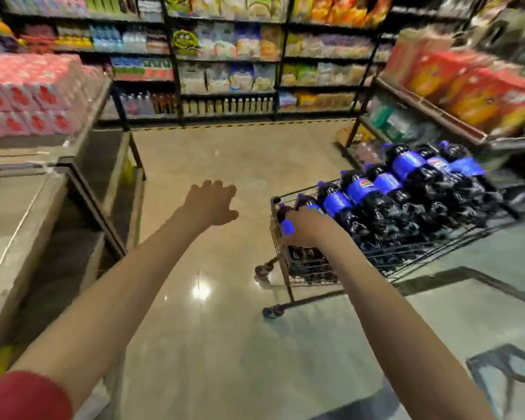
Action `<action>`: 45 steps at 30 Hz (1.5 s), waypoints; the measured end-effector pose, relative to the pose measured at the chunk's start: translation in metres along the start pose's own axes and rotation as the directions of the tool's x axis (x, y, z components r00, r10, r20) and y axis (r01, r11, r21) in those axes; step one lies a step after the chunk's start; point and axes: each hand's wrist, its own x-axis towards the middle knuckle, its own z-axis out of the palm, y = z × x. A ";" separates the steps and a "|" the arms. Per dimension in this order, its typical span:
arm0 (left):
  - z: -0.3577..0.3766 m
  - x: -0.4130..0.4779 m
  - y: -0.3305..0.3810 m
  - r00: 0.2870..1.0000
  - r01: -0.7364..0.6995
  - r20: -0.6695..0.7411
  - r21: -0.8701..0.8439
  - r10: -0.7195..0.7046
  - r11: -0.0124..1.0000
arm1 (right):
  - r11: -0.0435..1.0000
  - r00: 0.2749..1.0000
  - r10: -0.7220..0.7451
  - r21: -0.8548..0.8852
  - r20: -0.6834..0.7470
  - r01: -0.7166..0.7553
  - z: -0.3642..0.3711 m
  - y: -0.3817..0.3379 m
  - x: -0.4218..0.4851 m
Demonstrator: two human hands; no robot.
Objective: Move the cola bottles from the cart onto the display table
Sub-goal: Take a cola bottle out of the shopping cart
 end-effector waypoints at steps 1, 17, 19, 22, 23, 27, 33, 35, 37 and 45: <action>-0.003 0.008 0.022 1.000 -0.028 0.002 -0.007 0.028 1.000 | 1.000 1.000 0.022 0.003 -0.017 -0.022 0.001 0.023 -0.008; -0.033 0.138 0.283 0.909 -0.416 -0.003 0.054 0.417 0.908 | 0.934 0.940 0.342 0.105 -0.004 -0.340 -0.003 0.283 -0.034; -0.038 0.161 0.306 0.900 -0.433 -0.019 0.057 0.435 0.899 | 0.927 0.932 0.363 0.103 -0.011 -0.360 -0.009 0.310 -0.026; -0.047 0.201 0.336 0.893 -0.445 -0.055 0.039 0.447 0.895 | 0.925 0.928 0.373 0.076 -0.006 -0.372 -0.017 0.350 -0.008; -0.051 0.215 0.345 0.894 -0.443 -0.064 0.021 0.443 0.896 | 0.924 0.926 0.377 0.068 0.000 -0.376 -0.020 0.363 -0.001; -0.057 0.264 0.374 0.908 -0.416 -0.078 -0.036 0.413 0.908 | 0.927 0.928 0.372 0.038 0.007 -0.372 -0.040 0.410 0.032; -0.064 0.333 0.412 0.918 -0.396 -0.058 -0.067 0.393 0.916 | 0.926 0.927 0.375 0.054 -0.019 -0.374 -0.055 0.469 0.078; -0.066 0.351 0.421 0.923 -0.381 -0.073 -0.060 0.377 0.923 | 0.930 0.930 0.366 0.055 -0.018 -0.365 -0.056 0.486 0.092; -0.067 0.368 0.428 0.933 -0.356 -0.072 -0.064 0.352 0.932 | 0.935 0.936 0.351 0.052 -0.011 -0.350 -0.056 0.503 0.107; -0.059 0.435 0.465 0.973 -0.228 -0.008 -0.198 0.230 0.954 | 0.965 0.972 0.233 0.121 0.000 -0.232 -0.057 0.549 0.162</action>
